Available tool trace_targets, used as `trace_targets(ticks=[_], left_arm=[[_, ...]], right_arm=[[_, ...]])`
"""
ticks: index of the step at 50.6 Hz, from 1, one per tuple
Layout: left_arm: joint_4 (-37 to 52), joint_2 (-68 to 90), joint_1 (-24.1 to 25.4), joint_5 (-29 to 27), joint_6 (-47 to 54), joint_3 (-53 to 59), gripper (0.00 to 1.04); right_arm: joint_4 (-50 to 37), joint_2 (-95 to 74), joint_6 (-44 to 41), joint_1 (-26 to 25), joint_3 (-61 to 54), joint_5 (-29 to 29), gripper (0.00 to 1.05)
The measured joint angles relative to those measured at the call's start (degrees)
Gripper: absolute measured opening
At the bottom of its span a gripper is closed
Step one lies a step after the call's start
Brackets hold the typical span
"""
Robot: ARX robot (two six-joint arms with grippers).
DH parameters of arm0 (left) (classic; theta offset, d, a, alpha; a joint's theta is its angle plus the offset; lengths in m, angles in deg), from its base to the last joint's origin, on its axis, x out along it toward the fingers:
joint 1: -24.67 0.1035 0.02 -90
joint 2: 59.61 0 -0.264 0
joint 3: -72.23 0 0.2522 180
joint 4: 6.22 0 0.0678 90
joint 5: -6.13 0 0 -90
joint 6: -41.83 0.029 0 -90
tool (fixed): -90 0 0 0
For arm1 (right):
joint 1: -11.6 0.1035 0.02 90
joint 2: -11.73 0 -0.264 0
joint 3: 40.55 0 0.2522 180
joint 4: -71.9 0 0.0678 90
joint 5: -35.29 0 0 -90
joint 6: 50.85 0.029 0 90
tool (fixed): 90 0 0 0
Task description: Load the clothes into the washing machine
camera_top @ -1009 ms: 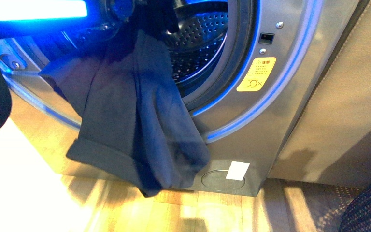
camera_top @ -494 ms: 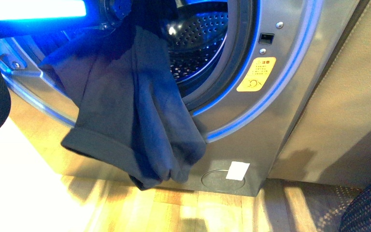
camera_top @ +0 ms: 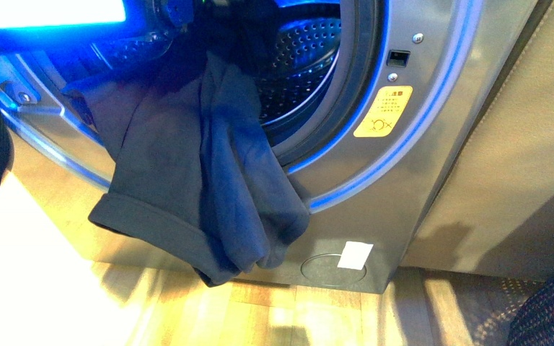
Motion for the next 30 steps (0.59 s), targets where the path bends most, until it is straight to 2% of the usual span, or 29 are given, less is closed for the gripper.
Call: trace_targets(ticks=[6, 13, 30], left_arm=[[0.8, -7.5, -0.6, 1.1, 0.1, 16.3, 1.0], [5.0, -13.0, -1.5, 2.2, 0.4, 29.2, 0.98], [14.0, -24.8, -2.1, 4.2, 2.1, 49.2, 0.98]], right_arm=[[0.0, 0.0, 0.0, 0.0, 0.0, 0.0, 0.02], [0.0, 0.0, 0.0, 0.0, 0.0, 0.0, 0.02], [0.0, 0.0, 0.0, 0.0, 0.0, 0.0, 0.02]])
